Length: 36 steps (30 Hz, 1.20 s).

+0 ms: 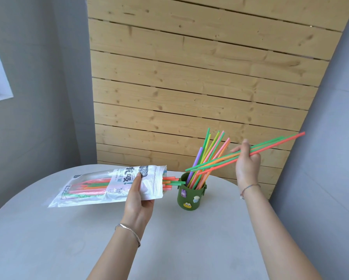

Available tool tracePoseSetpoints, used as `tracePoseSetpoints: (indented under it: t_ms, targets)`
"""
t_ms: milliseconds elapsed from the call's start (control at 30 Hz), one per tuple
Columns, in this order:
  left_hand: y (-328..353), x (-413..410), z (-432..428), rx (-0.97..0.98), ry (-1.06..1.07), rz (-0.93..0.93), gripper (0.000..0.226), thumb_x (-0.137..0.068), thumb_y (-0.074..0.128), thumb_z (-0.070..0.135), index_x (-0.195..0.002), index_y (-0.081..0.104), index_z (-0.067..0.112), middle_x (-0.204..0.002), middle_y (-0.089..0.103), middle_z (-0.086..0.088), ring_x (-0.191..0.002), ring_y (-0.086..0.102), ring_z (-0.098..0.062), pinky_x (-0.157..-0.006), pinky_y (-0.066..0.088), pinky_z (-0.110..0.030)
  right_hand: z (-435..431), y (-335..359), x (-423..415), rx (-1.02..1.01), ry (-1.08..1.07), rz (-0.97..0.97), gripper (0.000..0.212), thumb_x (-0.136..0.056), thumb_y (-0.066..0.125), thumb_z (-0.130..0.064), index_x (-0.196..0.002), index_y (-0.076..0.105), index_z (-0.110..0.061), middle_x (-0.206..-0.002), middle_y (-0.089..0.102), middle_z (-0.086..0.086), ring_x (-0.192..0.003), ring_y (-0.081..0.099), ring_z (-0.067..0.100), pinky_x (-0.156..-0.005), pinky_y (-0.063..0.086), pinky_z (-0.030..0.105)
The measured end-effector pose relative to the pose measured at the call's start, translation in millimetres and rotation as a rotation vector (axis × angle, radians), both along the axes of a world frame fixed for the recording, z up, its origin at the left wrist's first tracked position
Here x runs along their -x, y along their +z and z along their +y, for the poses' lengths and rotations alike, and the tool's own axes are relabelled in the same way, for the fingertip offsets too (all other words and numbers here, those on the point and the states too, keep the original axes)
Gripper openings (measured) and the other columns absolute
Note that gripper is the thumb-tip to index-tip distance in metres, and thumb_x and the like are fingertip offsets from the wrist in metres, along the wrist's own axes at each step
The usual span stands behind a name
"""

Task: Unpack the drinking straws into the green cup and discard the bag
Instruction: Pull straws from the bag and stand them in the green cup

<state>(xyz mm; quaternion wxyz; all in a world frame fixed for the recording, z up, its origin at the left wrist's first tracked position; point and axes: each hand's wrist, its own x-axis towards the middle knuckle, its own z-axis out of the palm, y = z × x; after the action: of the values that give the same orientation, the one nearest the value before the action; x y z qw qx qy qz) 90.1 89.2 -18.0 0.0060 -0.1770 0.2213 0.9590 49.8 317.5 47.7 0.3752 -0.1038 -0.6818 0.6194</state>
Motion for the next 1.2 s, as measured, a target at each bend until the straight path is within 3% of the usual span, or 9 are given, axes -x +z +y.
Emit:
tracePoseSetpoints:
  t_ms: [167, 333, 400, 567, 667, 767, 1000, 1133, 1200]
  targets:
    - [0.3, 0.7, 4.6, 0.0, -0.005, -0.015, 0.009, -0.094, 0.058, 0.019, -0.09, 0.063, 0.013, -0.065, 0.075, 0.0, -0.057, 0.071, -0.009, -0.052, 0.058, -0.024, -4.2, -0.4, 16.1, -0.208, 0.073, -0.1, 0.053, -0.098, 0.039, -0.035, -0.049, 0.048, -0.016, -0.034, 0.04, -0.006, -0.036, 0.039, 0.006, -0.043, 0.032, 0.022]
    - [0.1, 1.3, 3.6, 0.015, 0.002, -0.001, 0.008, -0.095, 0.057, 0.019, -0.092, 0.063, 0.013, -0.067, 0.076, 0.0, -0.057, 0.072, -0.01, -0.046, 0.056, -0.025, -9.3, -25.3, 30.0, -0.525, 0.302, -0.482, 0.05, -0.093, 0.047, -0.043, -0.068, 0.065, -0.004, -0.062, 0.062, 0.012, -0.062, 0.061, 0.029, -0.059, 0.05, 0.034]
    - [-1.7, 2.3, 2.4, 0.021, 0.002, 0.009, 0.008, -0.094, 0.057, 0.02, -0.097, 0.063, 0.014, -0.069, 0.076, 0.001, -0.059, 0.073, -0.01, -0.052, 0.058, -0.025, -8.5, -32.0, 34.6, -0.528, 0.32, -0.507, 0.049, -0.087, 0.056, -0.047, -0.082, 0.069, 0.001, -0.08, 0.071, 0.019, -0.076, 0.067, 0.032, -0.072, 0.054, 0.039]
    - [-2.0, 4.1, 3.1, 0.043, -0.006, 0.025, 0.01, -0.095, 0.057, 0.02, -0.096, 0.063, 0.012, -0.069, 0.076, -0.001, -0.06, 0.073, -0.011, -0.072, 0.058, -0.034, -4.8, -28.0, 37.2, -0.475, 0.201, -0.452, 0.043, -0.089, 0.056, -0.041, -0.072, 0.065, -0.003, -0.055, 0.056, 0.001, -0.051, 0.052, 0.018, -0.048, 0.037, 0.025]
    - [-2.7, 4.5, 4.2, 0.029, -0.007, 0.016, 0.01, -0.094, 0.057, 0.02, -0.095, 0.063, 0.012, -0.07, 0.076, -0.001, -0.062, 0.073, -0.012, -0.089, 0.052, -0.038, -5.7, -35.0, 40.6, -0.514, 0.295, -0.502, 0.047, -0.086, 0.06, -0.04, -0.079, 0.066, 0.006, -0.071, 0.068, 0.018, -0.066, 0.066, 0.031, -0.064, 0.056, 0.039]
    - [-6.0, 6.1, 3.2, 0.012, -0.003, 0.023, 0.01, -0.094, 0.058, 0.02, -0.094, 0.064, 0.013, -0.072, 0.077, -0.001, -0.078, 0.071, -0.016, -0.091, 0.05, -0.04, -4.8, -42.9, 41.7, -0.449, 0.342, -0.483, 0.043, -0.076, 0.067, -0.044, -0.09, 0.065, -0.003, -0.087, 0.073, 0.019, -0.082, 0.07, 0.036, -0.077, 0.057, 0.053]
    - [-8.2, 6.5, 3.1, 0.082, 0.015, 0.054, 0.029, -0.093, 0.06, 0.021, -0.121, 0.06, 0.014, -0.109, 0.072, -0.004, -0.094, 0.068, -0.016, -0.096, 0.049, -0.04, -29.7, -34.1, -7.0, -0.119, 0.055, -0.229, 0.03, -0.086, 0.063, -0.029, -0.092, 0.04, -0.009, -0.067, 0.051, -0.001, -0.063, 0.054, 0.021, -0.065, 0.047, 0.031]
    - [-14.7, 5.4, 5.3, 0.136, -0.009, 0.071, 0.043, -0.09, 0.063, 0.024, -0.131, 0.058, 0.012, -0.128, 0.066, -0.008, -0.118, 0.062, -0.023, -0.106, 0.043, -0.049, -72.3, -55.4, -36.2, 0.207, 0.232, -0.191, 0.022, -0.092, 0.055, -0.03, -0.091, 0.046, -0.009, -0.065, 0.049, 0.004, -0.047, 0.05, 0.01, -0.047, 0.043, 0.025]
    - [-17.3, 2.1, 7.0, 0.168, -0.027, 0.065, 0.037, -0.091, 0.063, 0.026, -0.125, 0.062, 0.012, -0.125, 0.067, -0.007, -0.118, 0.062, -0.023, -0.106, 0.043, -0.048, -91.9, -62.3, -44.0, 0.326, 0.364, -0.259, 0.027, -0.094, 0.05, -0.032, -0.101, 0.053, -0.006, -0.082, 0.057, 0.007, -0.068, 0.062, 0.012, -0.062, 0.054, 0.029]
